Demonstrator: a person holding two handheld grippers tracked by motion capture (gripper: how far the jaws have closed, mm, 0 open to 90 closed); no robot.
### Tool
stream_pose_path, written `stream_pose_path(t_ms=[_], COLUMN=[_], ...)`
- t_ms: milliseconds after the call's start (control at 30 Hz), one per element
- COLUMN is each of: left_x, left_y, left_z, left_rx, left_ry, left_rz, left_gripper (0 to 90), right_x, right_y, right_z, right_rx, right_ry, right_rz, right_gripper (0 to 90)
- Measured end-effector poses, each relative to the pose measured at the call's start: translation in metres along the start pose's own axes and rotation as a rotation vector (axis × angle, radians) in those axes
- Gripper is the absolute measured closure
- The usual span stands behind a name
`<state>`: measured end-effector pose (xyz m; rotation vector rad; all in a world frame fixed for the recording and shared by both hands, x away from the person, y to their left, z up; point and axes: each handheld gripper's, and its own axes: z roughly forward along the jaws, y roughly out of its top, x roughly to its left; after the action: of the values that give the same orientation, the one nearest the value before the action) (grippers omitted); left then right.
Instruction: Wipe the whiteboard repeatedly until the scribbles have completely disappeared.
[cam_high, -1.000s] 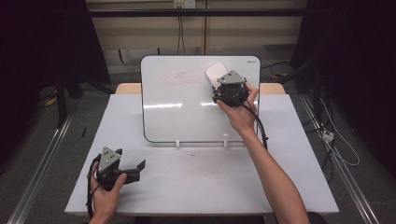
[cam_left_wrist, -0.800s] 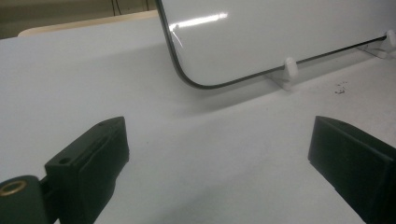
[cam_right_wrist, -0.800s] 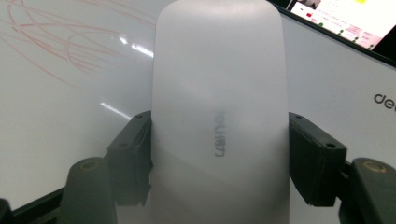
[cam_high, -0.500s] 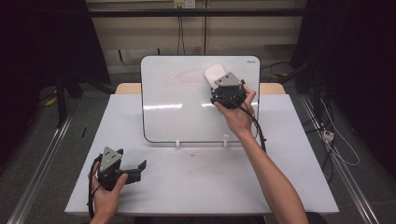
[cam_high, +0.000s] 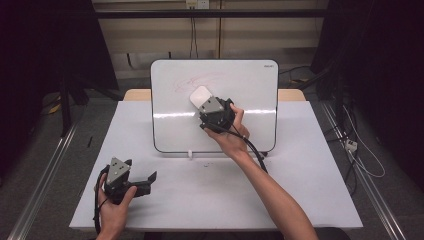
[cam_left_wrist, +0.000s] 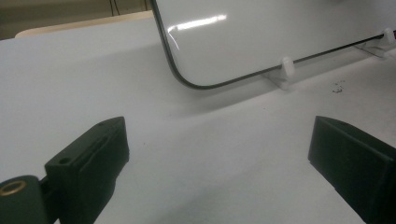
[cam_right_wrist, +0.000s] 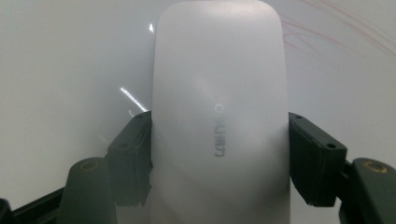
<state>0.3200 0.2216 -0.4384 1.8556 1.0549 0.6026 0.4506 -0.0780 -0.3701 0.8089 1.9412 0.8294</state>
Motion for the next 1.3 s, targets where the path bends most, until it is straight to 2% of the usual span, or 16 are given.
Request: stream_pose_path(t_ms=[67, 167, 233, 367, 467, 600, 700, 767, 833, 900, 1000, 1100, 1133, 1200, 1300], left_x=[0.001, 0.002, 0.002, 0.002, 0.002, 0.001, 0.0, 0.001, 0.001, 0.001, -0.001, -0.002, -0.002, -0.001, -0.001], left_y=[0.0, -0.001, -0.001, -0.001, -0.001, -0.001, -0.001, -0.001, -0.001, -0.001, 0.0, 0.0, 0.0, 0.0, 0.0], left_z=[0.0, 0.0, -0.001, -0.001, -0.001, 0.0, 0.0, 0.001, 0.001, 0.002, 0.002, 0.003, 0.003, 0.002, 0.001], left_rx=[-0.003, 0.001, 0.0, -0.004, -0.002, -0.001, 0.001, 0.002, 0.003, 0.004, 0.004, 0.003, 0.003, 0.003, -0.001], left_ry=[0.001, 0.001, 0.001, 0.002, 0.004, 0.003, 0.004, 0.006, 0.007, 0.006, 0.004, 0.004, 0.004, 0.005, 0.005], left_rz=[-0.003, -0.005, -0.005, -0.008, -0.008, -0.002, -0.002, -0.003, -0.008, -0.005, 0.0, 0.002, 0.001, 0.008, 0.004], left_gripper=[5.0, 5.0, 5.0, 5.0, 5.0, 5.0, 5.0, 5.0, 5.0, 5.0, 5.0, 5.0, 5.0, 5.0, 5.0], right_x=[-0.005, -0.015, -0.028, -0.059, -0.085, -0.116, -0.132, -0.136, -0.133, -0.127, -0.108, -0.081, -0.069, -0.043, -0.011], right_y=[-0.001, 0.002, 0.003, 0.0, -0.008, -0.022, -0.033, -0.04, -0.043, -0.043, -0.04, -0.032, -0.028, -0.02, -0.007], right_z=[0.001, 0.001, 0.002, -0.001, -0.007, -0.018, -0.026, -0.03, -0.032, -0.031, -0.027, -0.022, -0.019, -0.012, -0.003], right_rx=[-0.007, -0.021, -0.026, -0.026, -0.003, 0.036, 0.05, 0.047, 0.056, 0.07, 0.083, 0.072, 0.062, 0.059, 0.043], right_ry=[0.019, 0.002, -0.007, -0.027, -0.052, -0.084, -0.128, -0.133, -0.141, -0.128, -0.096, -0.072, -0.045, -0.022, 0.013], right_rz=[0.012, 0.028, 0.056, 0.146, 0.228, 0.283, 0.321, 0.336, 0.326, 0.32, 0.282, 0.255, 0.244, 0.185, 0.126], right_gripper=[31.4, 31.4, 31.4, 31.5, 31.5, 31.5, 31.5, 31.5, 31.5, 31.5, 31.4, 31.3, 31.1, 31.0, 30.9])
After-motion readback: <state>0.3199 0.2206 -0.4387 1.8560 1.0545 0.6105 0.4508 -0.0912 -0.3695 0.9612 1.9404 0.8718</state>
